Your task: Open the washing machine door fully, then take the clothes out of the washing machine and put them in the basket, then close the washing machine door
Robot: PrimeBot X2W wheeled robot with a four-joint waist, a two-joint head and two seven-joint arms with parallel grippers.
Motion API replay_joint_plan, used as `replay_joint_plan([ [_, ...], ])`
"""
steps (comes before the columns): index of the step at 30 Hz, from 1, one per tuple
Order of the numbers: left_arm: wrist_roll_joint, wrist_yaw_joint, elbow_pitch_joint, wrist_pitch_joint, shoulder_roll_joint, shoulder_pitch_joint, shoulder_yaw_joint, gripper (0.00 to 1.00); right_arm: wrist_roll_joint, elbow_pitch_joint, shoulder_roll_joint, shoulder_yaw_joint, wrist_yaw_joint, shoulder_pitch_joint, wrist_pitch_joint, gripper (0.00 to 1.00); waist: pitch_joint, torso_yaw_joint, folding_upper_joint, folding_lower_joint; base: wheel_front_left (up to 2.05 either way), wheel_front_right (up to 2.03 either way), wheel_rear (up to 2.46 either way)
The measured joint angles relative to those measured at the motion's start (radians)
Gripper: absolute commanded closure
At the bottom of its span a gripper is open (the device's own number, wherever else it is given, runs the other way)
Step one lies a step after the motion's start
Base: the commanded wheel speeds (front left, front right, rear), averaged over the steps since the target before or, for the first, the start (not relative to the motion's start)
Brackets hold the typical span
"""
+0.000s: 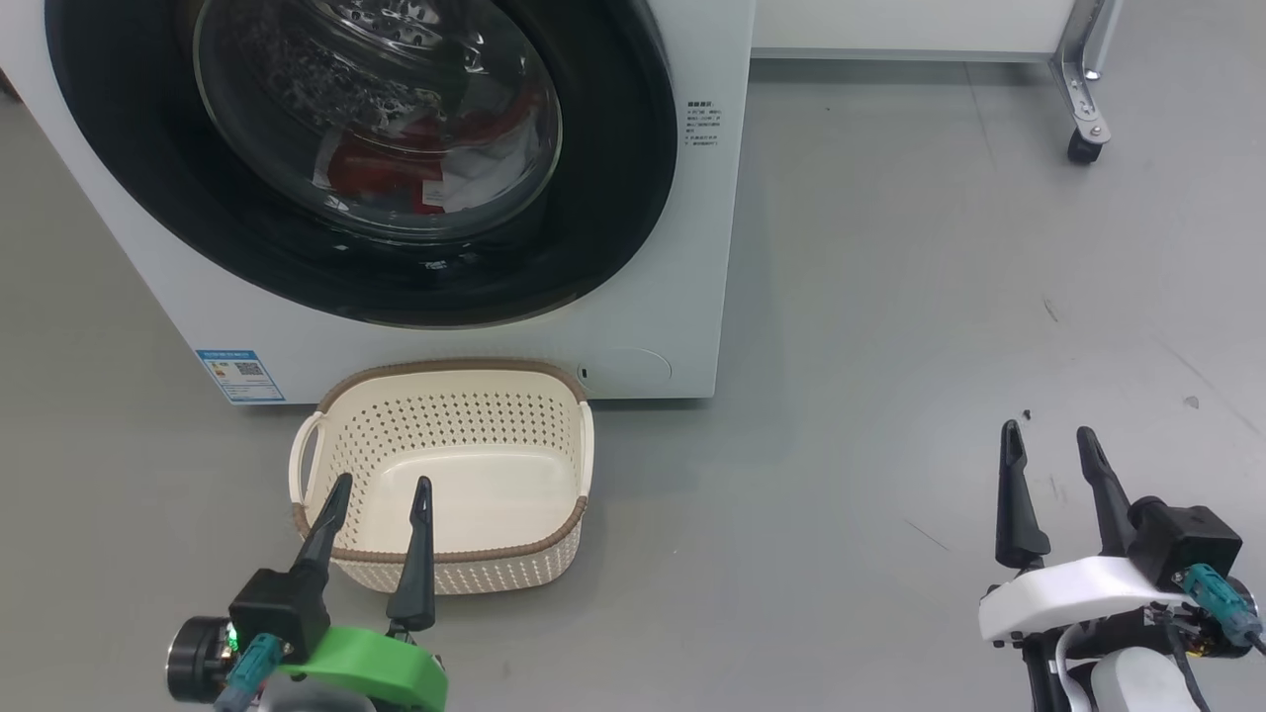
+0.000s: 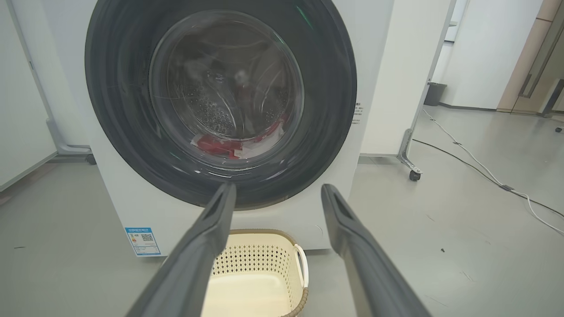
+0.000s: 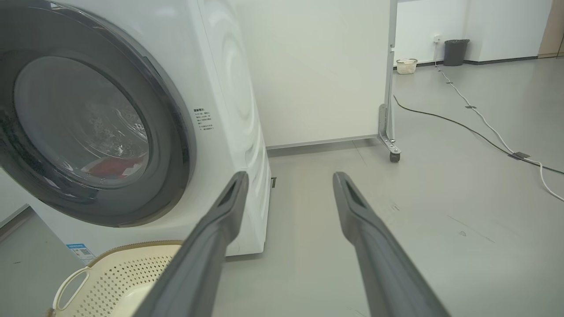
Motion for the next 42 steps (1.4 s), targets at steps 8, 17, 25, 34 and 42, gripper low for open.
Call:
replay_joint_plan([
  [8, -0.006, 0.018, 0.034, -0.003, 0.001, 0.0, -0.01, 0.0, -0.001, 0.025, 0.0, 0.008, -0.009, -0.001, 0.007, 0.0, 0.005, -0.002, 0.0, 0.0, 0.0, 0.0, 0.0],
  [17, -0.031, 0.025, 0.058, -0.003, 0.002, -0.002, -0.022, 0.0, -0.001, 0.042, 0.0, 0.007, -0.018, -0.007, 0.007, 0.0, 0.003, -0.003, 0.0, 0.0, 0.0, 0.0, 0.0],
  [25, -0.037, 0.034, 0.077, -0.003, 0.002, -0.004, -0.032, 0.0, -0.001, 0.059, 0.0, 0.013, -0.017, -0.014, 0.007, 0.0, -0.001, 0.0, 0.0, 0.0, 0.0, 0.0, 0.0],
  [34, -0.041, 0.044, 0.088, -0.003, 0.002, -0.013, -0.034, 0.0, -0.001, 0.078, 0.0, 0.019, -0.017, -0.021, 0.006, 0.0, -0.005, 0.001, 0.0, 0.0, 0.0, 0.0, 0.0],
  [42, -0.047, 0.044, 0.091, -0.003, 0.002, -0.016, -0.036, 0.0, -0.01, 0.087, 0.0, 0.024, -0.017, -0.026, 0.0, 0.0, -0.006, 0.002, 0.0, 0.0, 0.0, 0.0, 0.0],
])
